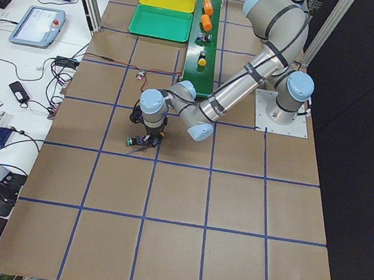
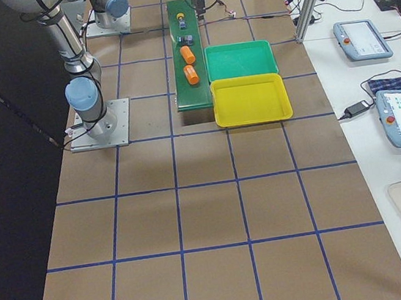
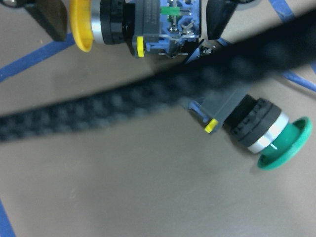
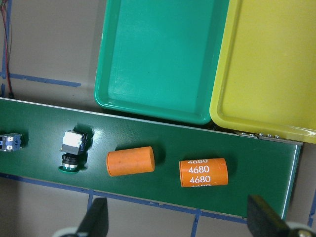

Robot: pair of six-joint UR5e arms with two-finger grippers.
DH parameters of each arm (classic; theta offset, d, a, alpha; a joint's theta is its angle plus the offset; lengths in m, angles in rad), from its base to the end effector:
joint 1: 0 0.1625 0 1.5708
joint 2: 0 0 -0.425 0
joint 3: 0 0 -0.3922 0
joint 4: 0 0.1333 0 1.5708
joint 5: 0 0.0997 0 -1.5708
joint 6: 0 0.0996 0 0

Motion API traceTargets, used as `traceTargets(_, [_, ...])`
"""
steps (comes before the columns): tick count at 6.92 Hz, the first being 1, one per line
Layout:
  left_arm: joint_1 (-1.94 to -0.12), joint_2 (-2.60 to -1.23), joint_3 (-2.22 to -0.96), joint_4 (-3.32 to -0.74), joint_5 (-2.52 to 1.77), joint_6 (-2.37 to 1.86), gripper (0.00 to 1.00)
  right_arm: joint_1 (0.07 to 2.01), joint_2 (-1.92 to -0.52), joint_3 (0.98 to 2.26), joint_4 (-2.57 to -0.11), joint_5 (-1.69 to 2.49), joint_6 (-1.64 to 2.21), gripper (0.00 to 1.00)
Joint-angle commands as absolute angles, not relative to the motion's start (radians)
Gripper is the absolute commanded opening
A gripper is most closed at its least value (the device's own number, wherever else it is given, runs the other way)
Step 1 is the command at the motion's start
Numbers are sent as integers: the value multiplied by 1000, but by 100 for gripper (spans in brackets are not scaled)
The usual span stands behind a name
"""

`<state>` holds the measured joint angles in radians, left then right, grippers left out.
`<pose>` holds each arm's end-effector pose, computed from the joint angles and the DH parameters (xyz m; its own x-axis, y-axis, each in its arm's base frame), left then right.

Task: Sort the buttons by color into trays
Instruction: 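Grasp another yellow-capped push button with the left gripper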

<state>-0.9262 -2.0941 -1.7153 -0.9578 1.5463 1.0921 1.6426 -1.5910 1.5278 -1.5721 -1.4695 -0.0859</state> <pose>0.2607 -0.5727 0.1829 -0.9002 0.4312 0.0599 0.4322 0.9018 0.0035 0.1781 -0.4772 0.5197 -0.9820 -0.1630 -0.0950 -0.1564 0.9850 -0.0729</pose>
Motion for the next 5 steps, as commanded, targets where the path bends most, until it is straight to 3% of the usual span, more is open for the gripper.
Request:
traceTargets(1, [-952, -1998, -1717, -1126, 1571, 945, 2, 1643, -1591, 1528, -1572, -1470, -86, 100])
traceTargets(3, [-1065, -1846, -1767, -1320, 1542, 684, 2, 1643, -1592, 1528, -1571, -1470, -86, 100])
traceTargets(5, [-1248, -1728, -1882, -1310, 1536, 385, 2, 1643, -1592, 1528, -1571, -1470, -86, 100])
